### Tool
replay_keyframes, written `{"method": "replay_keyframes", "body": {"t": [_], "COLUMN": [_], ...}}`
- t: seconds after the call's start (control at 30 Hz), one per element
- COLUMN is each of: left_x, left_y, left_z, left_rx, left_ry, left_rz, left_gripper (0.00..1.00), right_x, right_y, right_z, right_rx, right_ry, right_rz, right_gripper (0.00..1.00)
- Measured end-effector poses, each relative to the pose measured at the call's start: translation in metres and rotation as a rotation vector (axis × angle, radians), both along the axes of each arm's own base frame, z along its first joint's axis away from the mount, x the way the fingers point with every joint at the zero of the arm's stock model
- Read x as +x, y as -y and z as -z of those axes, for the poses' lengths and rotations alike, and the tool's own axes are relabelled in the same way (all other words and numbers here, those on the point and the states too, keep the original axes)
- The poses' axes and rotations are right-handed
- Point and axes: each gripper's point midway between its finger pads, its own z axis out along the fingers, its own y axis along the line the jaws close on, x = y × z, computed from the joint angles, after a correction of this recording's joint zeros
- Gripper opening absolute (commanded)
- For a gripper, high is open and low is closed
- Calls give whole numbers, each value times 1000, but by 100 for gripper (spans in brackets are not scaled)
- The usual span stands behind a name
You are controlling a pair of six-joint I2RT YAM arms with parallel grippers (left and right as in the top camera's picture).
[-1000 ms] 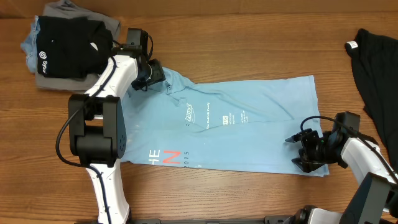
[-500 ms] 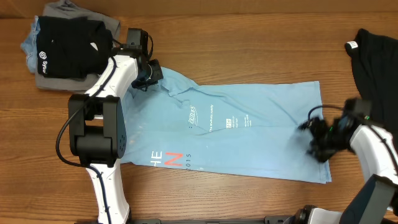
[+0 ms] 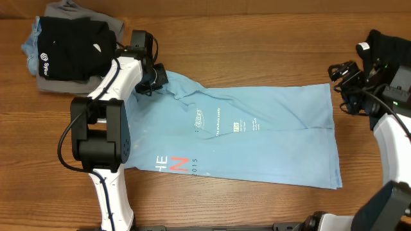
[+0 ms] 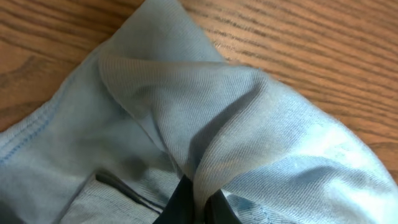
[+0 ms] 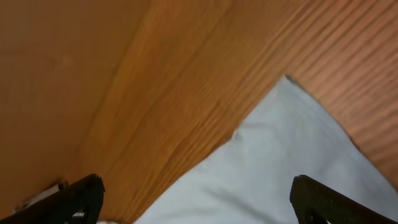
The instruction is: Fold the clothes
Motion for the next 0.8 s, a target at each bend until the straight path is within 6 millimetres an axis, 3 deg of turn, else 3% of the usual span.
{"method": "replay_keyframes", "body": {"t": [0.37, 0.57, 0.8], "left_x": [-5, -5, -5], "left_y": [0, 0, 0], "left_z": [1, 1, 1], "left_rx": [2, 2, 2], "left_ry": [-19, -20, -21], "left_rz": [0, 0, -1], "left_gripper": [6, 8, 15], "right_x": [42, 59, 60], "right_y": [30, 41, 36], "right_z": [57, 72, 108], "right_rx": [-75, -175, -260], "right_ry": [-256, -333, -425], "right_rz": [-23, -65, -119], "right_gripper": [100, 100, 99]}}
